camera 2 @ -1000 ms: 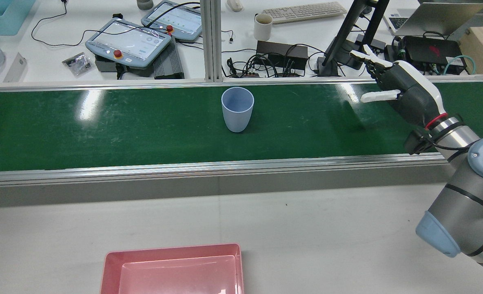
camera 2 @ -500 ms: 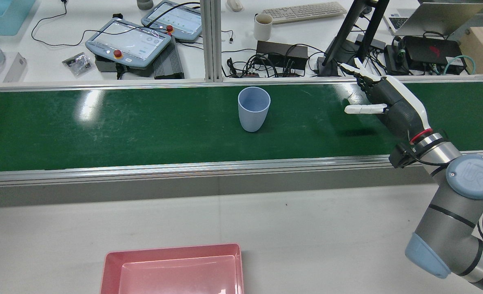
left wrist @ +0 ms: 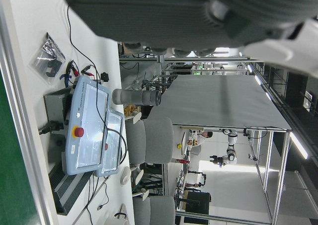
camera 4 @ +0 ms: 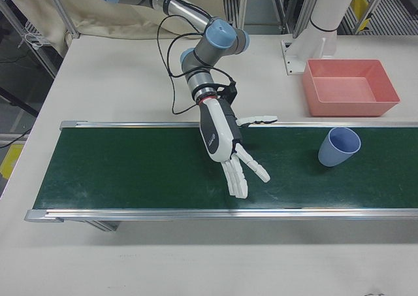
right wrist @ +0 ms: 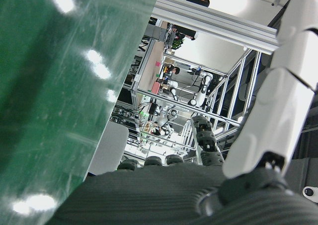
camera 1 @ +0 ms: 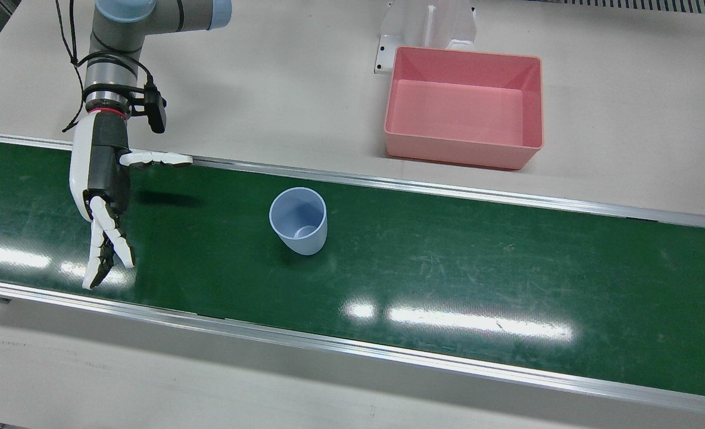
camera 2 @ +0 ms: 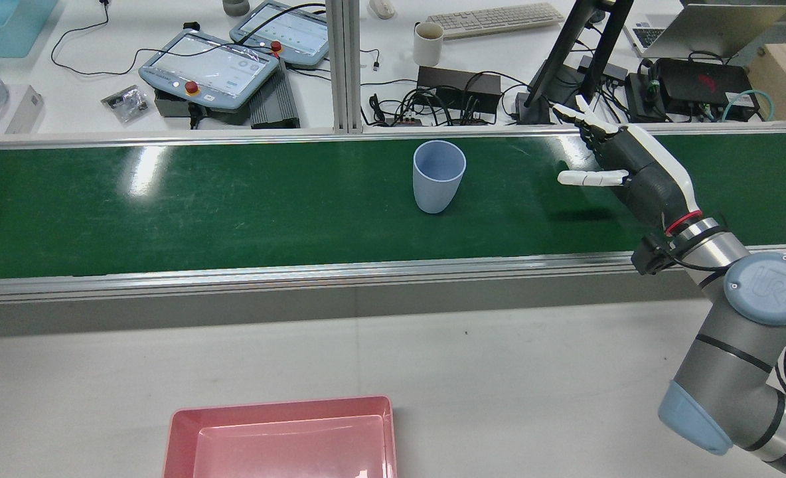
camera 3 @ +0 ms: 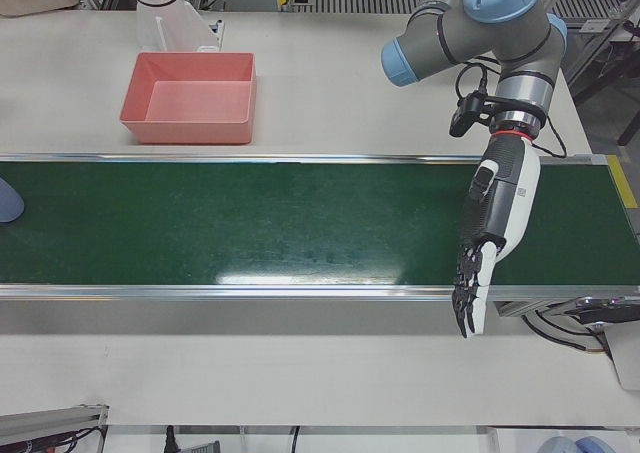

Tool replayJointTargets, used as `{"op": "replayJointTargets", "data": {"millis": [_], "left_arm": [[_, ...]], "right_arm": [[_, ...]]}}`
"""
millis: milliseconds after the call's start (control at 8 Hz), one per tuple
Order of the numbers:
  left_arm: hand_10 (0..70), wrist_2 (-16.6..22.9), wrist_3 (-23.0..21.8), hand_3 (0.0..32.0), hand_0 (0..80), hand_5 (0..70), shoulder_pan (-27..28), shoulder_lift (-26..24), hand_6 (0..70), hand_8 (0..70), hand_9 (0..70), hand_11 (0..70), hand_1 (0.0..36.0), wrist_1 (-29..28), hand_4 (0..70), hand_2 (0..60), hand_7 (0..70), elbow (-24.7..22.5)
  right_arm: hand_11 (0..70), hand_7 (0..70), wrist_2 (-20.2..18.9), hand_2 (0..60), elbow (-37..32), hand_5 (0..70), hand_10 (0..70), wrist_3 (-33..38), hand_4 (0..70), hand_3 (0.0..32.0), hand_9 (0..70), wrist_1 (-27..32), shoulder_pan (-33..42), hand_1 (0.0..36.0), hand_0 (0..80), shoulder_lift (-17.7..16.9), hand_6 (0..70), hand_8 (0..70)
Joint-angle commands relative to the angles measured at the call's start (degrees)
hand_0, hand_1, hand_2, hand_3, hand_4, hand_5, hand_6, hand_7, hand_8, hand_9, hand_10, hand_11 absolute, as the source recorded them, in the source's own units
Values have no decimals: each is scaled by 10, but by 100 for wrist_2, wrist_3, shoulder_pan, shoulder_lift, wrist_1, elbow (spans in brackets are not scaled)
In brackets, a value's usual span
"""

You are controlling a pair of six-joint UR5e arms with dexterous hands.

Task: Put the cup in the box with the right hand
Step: 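Lower the right hand toward the belt in the cup's path, then close the right hand fingers around the blue cup on the belt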

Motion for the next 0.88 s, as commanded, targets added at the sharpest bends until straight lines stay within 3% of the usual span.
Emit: {"op": "replayJointTargets", "data": {"millis": [0,750], "left_arm": [[0,0,0,0,0,0,0,0,0,0,0,0,0,3,0,0,0,0],[0,0,0,0,0,0,0,0,0,0,0,0,0,3,0,0,0,0]], "right_arm": [[0,0,1,83,-2,28,0,-6,0,0,0,-1,-37,145,460,35,5,0],[0,8,45,90,-54,28,0,-15,0,0,0,-1,-160,144,458,79,7,0]]}}
